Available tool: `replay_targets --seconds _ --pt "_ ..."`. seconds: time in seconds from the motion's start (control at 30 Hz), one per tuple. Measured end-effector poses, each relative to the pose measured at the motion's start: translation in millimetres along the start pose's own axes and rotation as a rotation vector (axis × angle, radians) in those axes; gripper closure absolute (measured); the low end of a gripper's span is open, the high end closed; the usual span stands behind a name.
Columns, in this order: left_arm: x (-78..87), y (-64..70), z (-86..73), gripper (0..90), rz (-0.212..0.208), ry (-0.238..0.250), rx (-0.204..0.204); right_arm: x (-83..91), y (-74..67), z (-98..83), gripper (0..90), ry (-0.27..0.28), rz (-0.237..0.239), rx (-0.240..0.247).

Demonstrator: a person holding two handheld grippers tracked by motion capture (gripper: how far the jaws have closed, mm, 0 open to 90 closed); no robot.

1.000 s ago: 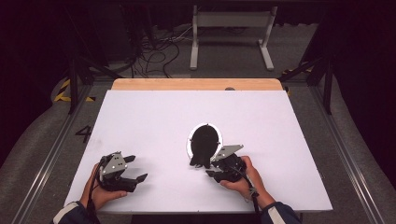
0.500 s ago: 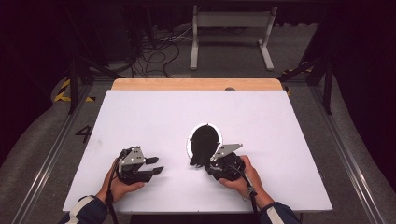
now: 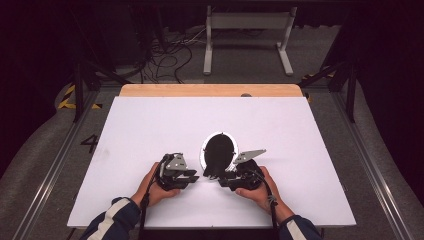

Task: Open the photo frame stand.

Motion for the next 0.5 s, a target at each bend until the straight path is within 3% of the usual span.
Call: replay_targets --seconds 0.2,0.27,0.4,0.5 --pt "-8.4 5.3 8.1 74.6 -0.022 -0.001 -0.011 0.0 2.2 1.3 57.5 0.021 0.065 -0.067" --pt "-10.6 7.0 10.4 74.5 -0.027 0.001 -0.018 0.5 2.5 1.7 53.8 0.028 0.099 -0.099" --pt "-12.8 7.8 12.1 74.2 -0.028 0.002 -0.025 2.0 5.4 3.9 53.5 0.054 0.162 -0.209" --pt "-13.1 7.3 12.4 74.7 -0.031 0.002 -0.029 2.3 6.3 5.6 53.0 0.07 0.176 -0.236"
Point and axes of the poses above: each handheld gripper's, and its own axes: x roughly backward along the jaws, z roughly out of its top, y roughly to its right, the point moved 10 cm from there along -x, roughly forward along the jaws, and after that the axes turned 2 degrees about -y, right-handed, at the moved point
